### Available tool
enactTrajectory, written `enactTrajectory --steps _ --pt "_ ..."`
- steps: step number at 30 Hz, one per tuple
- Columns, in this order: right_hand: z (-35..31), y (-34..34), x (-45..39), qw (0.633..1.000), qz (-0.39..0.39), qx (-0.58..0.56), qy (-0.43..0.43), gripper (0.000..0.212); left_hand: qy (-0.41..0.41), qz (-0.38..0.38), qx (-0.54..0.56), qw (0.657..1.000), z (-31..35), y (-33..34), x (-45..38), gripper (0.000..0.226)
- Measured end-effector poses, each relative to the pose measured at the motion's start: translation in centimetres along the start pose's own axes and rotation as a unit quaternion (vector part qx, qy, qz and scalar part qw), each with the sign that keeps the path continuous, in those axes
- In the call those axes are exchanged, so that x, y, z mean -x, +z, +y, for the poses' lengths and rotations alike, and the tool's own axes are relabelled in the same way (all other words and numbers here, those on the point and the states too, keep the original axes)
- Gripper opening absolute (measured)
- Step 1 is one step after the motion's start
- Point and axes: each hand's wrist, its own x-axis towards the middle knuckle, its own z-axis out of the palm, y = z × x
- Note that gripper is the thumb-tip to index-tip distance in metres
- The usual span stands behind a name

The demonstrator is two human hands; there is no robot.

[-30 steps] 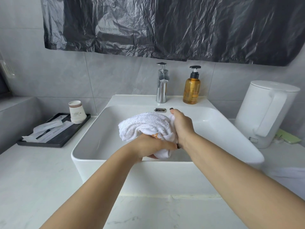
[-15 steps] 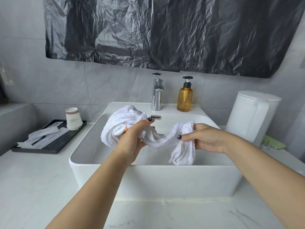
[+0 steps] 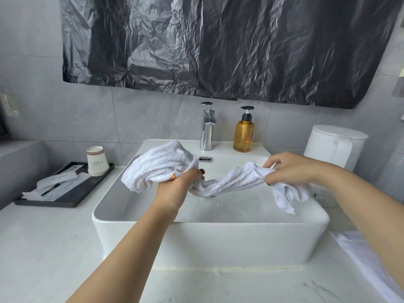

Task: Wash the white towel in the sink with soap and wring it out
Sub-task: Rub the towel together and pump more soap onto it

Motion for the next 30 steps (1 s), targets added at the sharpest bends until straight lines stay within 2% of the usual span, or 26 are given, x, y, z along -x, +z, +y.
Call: enactTrajectory --steps 3,6,9,12,14,17,20,22,23,26,28,30 --pt "0.6 -1.4 0.3 0.999 -0.023 0.016 0.030 0.014 -0.011 0.041 -0.012 0.999 -0.1 0.0 -0.2 0.023" --pt "0.9 -1.4 0.3 0.999 -0.014 -0.010 0.034 0.017 -0.029 0.075 -0.023 0.997 -0.5 0.1 -0.6 0.021" --pt "0.4 -0.7 -0.3 0.993 0.055 -0.109 0.005 0.020 -0.037 0.094 -0.063 0.993 -0.8 0.3 -0.9 0.016" --pt "-2.0 -0.2 -0.4 0.960 0.125 -0.248 -0.041 0.014 -0.026 0.079 -0.125 0.989 -1.2 0.6 -1.1 0.020" --pt "-4.3 0.0 -0.1 0.940 0.128 -0.307 -0.078 0.012 -0.013 0.047 -0.172 0.984 -1.4 0.6 -1.1 0.026" --pt "-7.7 1.3 0.0 0.954 0.099 -0.244 -0.143 0.031 0.037 -0.074 -0.234 0.969 -1.2 0.9 -0.6 0.015" --pt "-9.8 4.3 -0.3 0.985 0.045 -0.080 -0.147 0.064 0.108 -0.212 -0.347 0.907 -1.2 1.0 -0.1 0.009" --pt "-9.8 5.9 -0.7 0.989 0.037 -0.065 -0.131 0.057 0.132 -0.242 -0.403 0.873 -1.5 0.8 -0.2 0.010" --pt "-9.5 6.2 -1.0 0.986 0.045 -0.102 -0.125 0.049 0.108 -0.248 -0.390 0.880 -1.5 0.8 -0.2 0.018" --pt "-8.8 6.7 -1.1 0.965 0.093 -0.208 -0.130 0.029 0.026 -0.294 -0.273 0.916 -0.5 1.1 0.3 0.014" --pt "-8.7 6.6 -1.1 0.950 0.114 -0.254 -0.139 0.026 0.001 -0.301 -0.196 0.933 0.0 1.1 0.4 0.007" --pt "-8.8 6.4 -1.1 0.937 0.123 -0.294 -0.144 0.024 -0.012 -0.278 -0.067 0.958 0.3 0.7 0.3 0.018"
